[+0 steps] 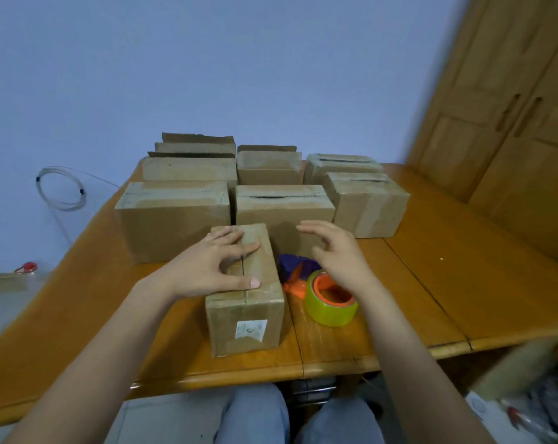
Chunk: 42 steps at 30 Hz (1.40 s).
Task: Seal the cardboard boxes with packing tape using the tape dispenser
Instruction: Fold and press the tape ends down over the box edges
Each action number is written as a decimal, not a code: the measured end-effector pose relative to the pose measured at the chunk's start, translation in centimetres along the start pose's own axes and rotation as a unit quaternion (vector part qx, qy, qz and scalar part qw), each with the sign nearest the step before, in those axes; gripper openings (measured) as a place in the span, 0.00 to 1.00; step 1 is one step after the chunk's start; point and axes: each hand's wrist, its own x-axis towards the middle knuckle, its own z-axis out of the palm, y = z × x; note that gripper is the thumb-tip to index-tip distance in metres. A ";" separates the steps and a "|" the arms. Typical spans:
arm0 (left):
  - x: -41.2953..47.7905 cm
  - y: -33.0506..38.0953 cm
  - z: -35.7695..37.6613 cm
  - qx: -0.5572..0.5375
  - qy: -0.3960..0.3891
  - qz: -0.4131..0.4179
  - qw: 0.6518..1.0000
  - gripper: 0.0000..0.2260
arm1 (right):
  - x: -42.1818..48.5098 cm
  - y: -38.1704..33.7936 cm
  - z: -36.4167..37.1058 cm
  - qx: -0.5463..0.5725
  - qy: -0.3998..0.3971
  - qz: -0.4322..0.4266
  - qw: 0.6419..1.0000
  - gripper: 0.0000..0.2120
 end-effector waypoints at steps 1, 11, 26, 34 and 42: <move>-0.1 0.1 0.1 0.003 0.001 -0.001 1.000 0.44 | 0.3 1.0 -0.8 -0.045 -0.011 0.017 0.999 0.27; -1.2 2.1 1.4 -0.034 0.025 -0.017 0.999 0.49 | 2.3 6.7 0.6 -0.291 -0.230 0.073 0.926 0.28; -0.2 6.5 3.2 -0.060 0.080 -0.006 0.995 0.35 | 4.4 3.5 -7.4 -0.122 0.044 -0.072 0.989 0.25; 0.8 7.8 -0.6 -0.067 0.388 0.017 0.919 0.32 | 4.1 -0.4 -8.5 -0.088 0.048 -0.119 0.988 0.27; 3.4 9.8 -0.9 -0.029 0.560 0.111 0.820 0.17 | 4.2 -2.9 -8.1 0.002 0.085 -0.076 0.993 0.26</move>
